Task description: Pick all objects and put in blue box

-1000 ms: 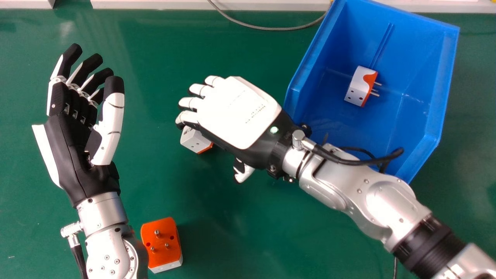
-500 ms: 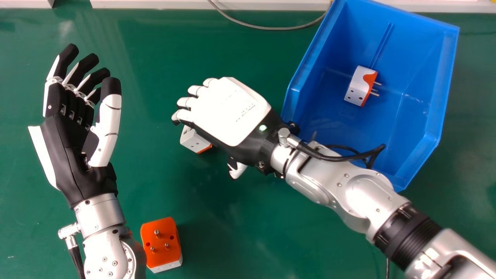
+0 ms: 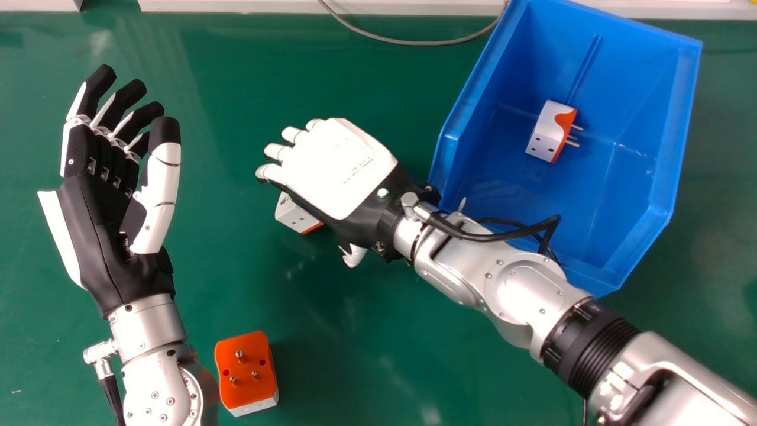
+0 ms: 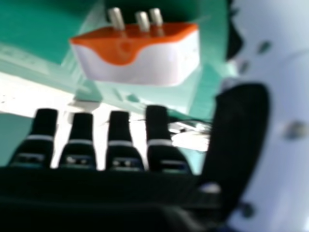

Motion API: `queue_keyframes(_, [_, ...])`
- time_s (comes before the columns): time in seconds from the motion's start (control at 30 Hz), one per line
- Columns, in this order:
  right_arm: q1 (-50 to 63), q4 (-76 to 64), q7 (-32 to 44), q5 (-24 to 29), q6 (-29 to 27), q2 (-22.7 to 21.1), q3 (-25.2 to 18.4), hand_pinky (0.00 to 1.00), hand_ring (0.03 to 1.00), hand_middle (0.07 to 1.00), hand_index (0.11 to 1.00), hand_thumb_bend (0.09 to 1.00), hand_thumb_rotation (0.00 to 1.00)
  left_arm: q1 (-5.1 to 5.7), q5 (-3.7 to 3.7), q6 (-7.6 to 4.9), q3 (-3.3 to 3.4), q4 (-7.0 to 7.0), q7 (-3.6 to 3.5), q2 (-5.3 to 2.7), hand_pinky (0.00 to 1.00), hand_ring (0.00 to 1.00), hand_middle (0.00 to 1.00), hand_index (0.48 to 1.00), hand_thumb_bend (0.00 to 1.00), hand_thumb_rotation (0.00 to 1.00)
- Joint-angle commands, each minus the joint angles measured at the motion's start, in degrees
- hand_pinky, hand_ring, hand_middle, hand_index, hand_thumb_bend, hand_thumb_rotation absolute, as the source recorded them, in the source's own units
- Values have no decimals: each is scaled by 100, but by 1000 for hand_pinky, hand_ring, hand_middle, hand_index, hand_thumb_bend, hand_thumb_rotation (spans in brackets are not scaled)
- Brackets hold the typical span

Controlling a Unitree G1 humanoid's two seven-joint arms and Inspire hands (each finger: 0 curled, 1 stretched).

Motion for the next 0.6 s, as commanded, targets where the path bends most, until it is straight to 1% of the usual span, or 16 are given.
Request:
queue_keyframes(0.0, [-276, 40, -171, 51, 44, 96, 8, 839, 892, 880, 803, 775, 9, -67, 94, -112, -7, -83, 19, 21, 649, 709, 769, 805, 633, 408])
queue_keyframes(0.07, [-333, 123, -206, 61, 30, 122, 27, 838, 890, 882, 796, 776, 5, -63, 114, -111, -12, -99, 37, 17, 648, 709, 770, 804, 631, 409])
queue_keyframes(0.2, [-431, 270, -215, 106, -38, 144, 44, 840, 888, 884, 787, 772, 2, -65, 109, -136, -5, -64, 42, 21, 649, 711, 772, 804, 624, 407])
queue_keyframes(0.27, [-497, 353, -216, 70, -17, 152, 87, 840, 888, 884, 787, 772, 2, -65, 130, -152, 5, -63, 70, 16, 649, 711, 772, 804, 624, 407])
queue_keyframes(0.37, [-589, 477, -200, 75, 12, 183, 108, 838, 887, 882, 781, 774, 1, -68, 128, -161, 14, -49, 94, 10, 646, 710, 772, 802, 628, 411])
queue_keyframes(0.5, [-705, 636, -227, 81, 32, 218, 139, 839, 889, 882, 775, 773, 0, -71, 93, -174, 8, -17, 81, 11, 647, 710, 771, 802, 624, 411])
queue_keyframes(0.57, [-761, 717, -184, 110, 27, 243, 136, 837, 887, 880, 770, 773, 1, -72, 99, -189, 3, -13, 76, 14, 647, 710, 771, 803, 622, 408])
